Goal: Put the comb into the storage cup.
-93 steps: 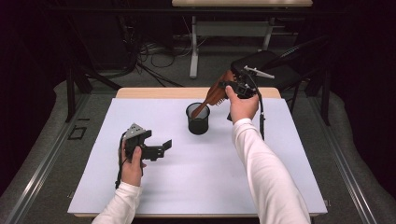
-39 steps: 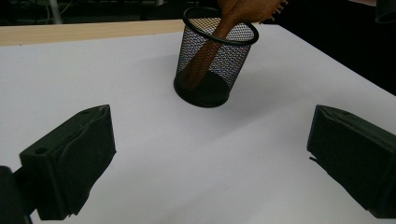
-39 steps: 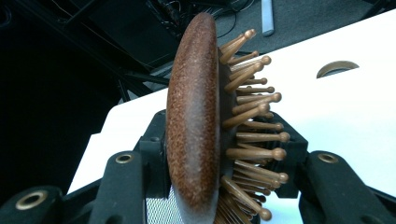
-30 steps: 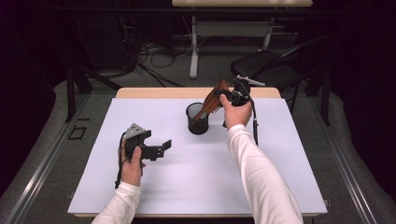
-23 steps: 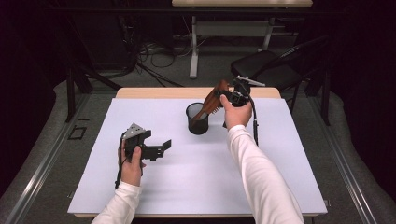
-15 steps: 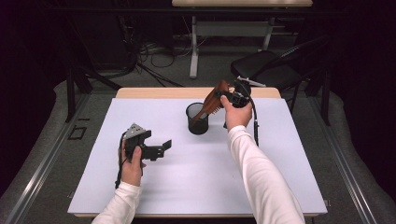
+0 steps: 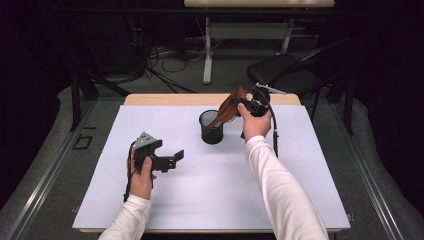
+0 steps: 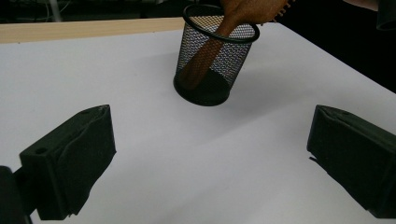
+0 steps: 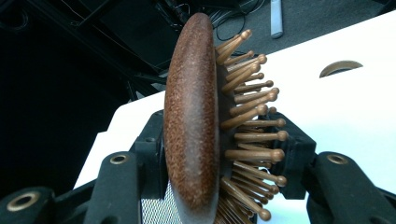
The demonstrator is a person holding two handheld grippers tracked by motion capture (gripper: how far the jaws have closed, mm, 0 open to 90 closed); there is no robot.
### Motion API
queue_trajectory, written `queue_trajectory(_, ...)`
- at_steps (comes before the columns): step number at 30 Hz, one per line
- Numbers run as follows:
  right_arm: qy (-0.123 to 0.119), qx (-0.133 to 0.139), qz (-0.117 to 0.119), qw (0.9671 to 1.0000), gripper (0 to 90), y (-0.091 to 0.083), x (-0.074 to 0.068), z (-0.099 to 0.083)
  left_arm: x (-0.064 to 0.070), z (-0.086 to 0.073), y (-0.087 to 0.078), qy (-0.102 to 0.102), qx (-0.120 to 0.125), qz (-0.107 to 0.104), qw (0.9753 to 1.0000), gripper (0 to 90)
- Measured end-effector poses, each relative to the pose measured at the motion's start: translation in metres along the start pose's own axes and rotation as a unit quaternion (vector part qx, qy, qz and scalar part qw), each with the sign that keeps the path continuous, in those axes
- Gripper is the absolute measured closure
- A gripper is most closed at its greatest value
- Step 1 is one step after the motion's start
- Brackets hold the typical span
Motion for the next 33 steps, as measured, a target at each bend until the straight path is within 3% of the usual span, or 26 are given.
queue_trajectory(33,0.018,-0.020,0.015,0.9995,45.0,-0.0021,0.0048,-0.0004,-0.0002,-0.0004,0.0005,0.001,-0.001,0.000,1.0000,1.1)
Point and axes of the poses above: each handheld gripper's, and its own axes: y roughly forward along the jaws, z roughly out of its top, x roughly to its right, the point moved 7 cm from there along y, roughly forward along the jaws, and after that the axes turned 5 degrees about y, right-handed, at the moved point
